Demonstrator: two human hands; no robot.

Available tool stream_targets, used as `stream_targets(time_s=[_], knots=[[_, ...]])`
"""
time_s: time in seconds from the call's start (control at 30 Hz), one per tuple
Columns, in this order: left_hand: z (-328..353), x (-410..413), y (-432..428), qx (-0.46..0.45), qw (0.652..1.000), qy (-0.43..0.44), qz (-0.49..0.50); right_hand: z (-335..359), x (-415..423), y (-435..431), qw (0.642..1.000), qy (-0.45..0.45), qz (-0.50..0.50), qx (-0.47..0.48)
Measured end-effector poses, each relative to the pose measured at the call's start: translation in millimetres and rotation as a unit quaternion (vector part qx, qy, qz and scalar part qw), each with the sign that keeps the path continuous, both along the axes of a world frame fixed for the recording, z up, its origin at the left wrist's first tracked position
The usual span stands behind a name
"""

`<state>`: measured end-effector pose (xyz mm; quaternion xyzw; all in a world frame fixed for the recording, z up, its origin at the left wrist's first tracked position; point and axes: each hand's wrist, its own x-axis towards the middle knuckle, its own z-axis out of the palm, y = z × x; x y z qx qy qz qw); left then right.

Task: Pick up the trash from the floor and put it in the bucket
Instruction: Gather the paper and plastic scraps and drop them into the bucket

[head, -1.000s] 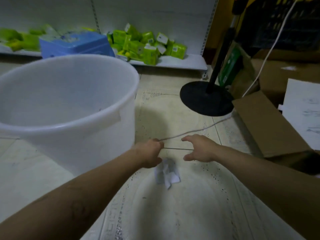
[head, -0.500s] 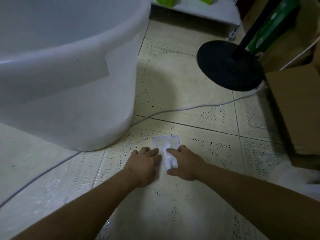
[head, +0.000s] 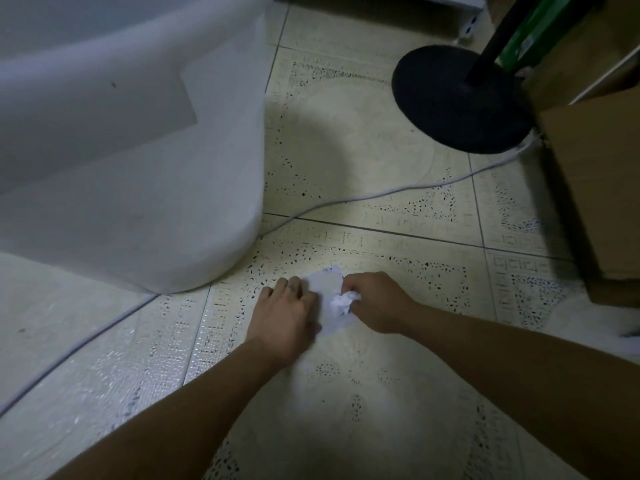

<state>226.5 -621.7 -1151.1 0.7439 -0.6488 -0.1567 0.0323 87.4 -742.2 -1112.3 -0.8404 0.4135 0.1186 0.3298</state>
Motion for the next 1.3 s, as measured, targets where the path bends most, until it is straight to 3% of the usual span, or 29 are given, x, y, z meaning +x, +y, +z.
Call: stream_targets(time_s=[0.2, 0.4, 0.7, 0.97, 1.3], knots=[[7, 7, -2, -0.004, 1.000, -0.006, 0.008, 26, -19, -16, 0.998, 0.019, 0.009, -0.053], [36, 4, -9, -0.027, 0.993, 0.081, 0.079, 66, -24, -30, 0.993, 0.008, 0.001, -0.116], [149, -3, -52, -0.192, 0.956, 0.174, 0.141, 160, -26, -44, 0.959, -0.163, -0.177, -0.148], [273, 7, -87, -0.276, 0.949, 0.128, 0.083, 249, -28, -50, 0.880, -0.357, -0.284, -0.135], [383, 102, -61, -0.320, 0.940, 0.030, 0.112, 296, 69, -26, 0.826, -0.488, -0.267, -0.092]])
